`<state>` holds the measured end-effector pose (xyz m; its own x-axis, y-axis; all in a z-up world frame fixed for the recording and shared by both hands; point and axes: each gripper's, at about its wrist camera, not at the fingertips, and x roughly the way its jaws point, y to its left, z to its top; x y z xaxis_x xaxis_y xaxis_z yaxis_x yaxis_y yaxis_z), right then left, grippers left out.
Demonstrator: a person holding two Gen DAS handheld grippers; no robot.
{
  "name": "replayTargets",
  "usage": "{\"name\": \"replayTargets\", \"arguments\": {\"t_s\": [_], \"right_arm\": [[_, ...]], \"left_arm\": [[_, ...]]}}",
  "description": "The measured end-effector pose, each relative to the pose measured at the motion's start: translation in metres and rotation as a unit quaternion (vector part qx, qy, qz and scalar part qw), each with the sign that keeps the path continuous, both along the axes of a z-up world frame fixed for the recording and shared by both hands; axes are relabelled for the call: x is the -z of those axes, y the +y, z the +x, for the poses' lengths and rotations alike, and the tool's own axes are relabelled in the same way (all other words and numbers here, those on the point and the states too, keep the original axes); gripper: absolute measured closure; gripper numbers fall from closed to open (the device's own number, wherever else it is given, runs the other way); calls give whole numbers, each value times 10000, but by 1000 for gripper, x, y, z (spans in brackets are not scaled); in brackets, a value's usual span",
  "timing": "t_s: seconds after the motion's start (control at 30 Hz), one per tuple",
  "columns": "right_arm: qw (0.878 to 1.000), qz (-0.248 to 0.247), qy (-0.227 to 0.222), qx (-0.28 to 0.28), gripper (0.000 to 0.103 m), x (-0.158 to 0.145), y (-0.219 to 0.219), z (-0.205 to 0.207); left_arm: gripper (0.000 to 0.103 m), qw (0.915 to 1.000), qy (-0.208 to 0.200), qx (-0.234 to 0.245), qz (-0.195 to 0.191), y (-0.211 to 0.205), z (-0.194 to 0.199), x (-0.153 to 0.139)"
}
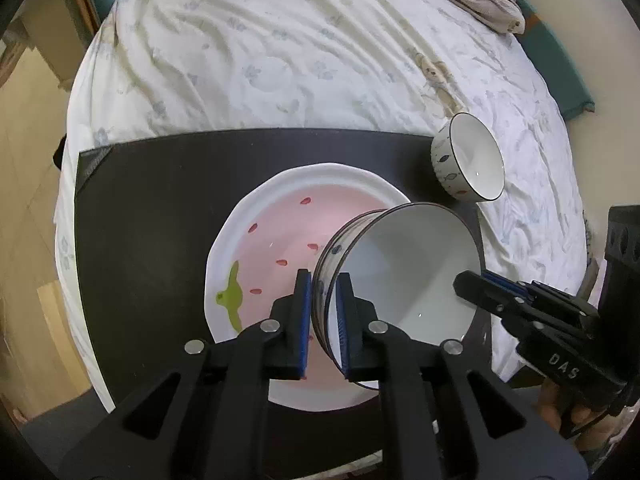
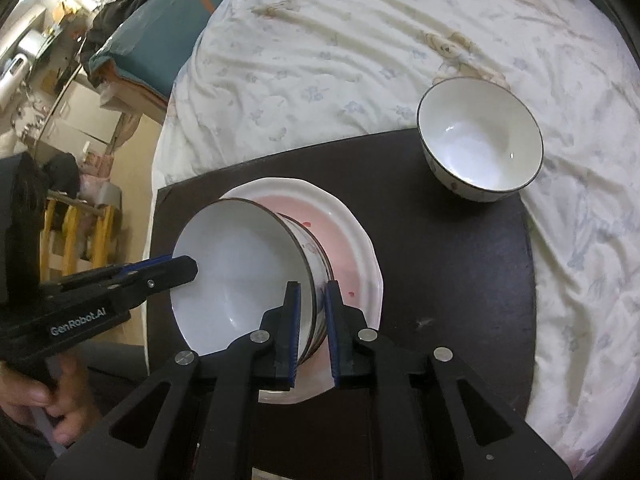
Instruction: Organize plates and bowls
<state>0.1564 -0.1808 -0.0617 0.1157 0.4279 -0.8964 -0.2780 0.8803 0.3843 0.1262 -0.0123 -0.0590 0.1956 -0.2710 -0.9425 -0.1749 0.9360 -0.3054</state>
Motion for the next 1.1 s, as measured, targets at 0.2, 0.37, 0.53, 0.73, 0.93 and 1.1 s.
{"name": "replayTargets", "arguments": {"t_s": [0.2, 0.37, 0.53, 0.73, 0.93, 1.1], "right_arm": [[9992, 359, 95, 121, 88, -2, -12, 7], [9977, 625, 170, 185, 85, 0, -15, 15], [9970, 695, 261, 219, 83, 8, -19, 21], [9950, 778, 549, 310, 80, 20, -22, 25], [9956, 630, 644, 270, 80, 24, -20, 23], [9945, 554, 860, 240, 78, 39, -11, 22]], "left_arm": [[56, 9996, -86, -132, 244, 8, 3, 1], [53, 9997, -42, -160, 195, 10, 5, 6], [53, 9997, -200, -45, 142, 5, 5, 2], [53, 9996, -237, 86, 163, -1, 5, 3], [53, 10000, 7, -50, 54, 8, 3, 17], [57, 9990, 345, -155, -216, 11, 0, 31]]}}
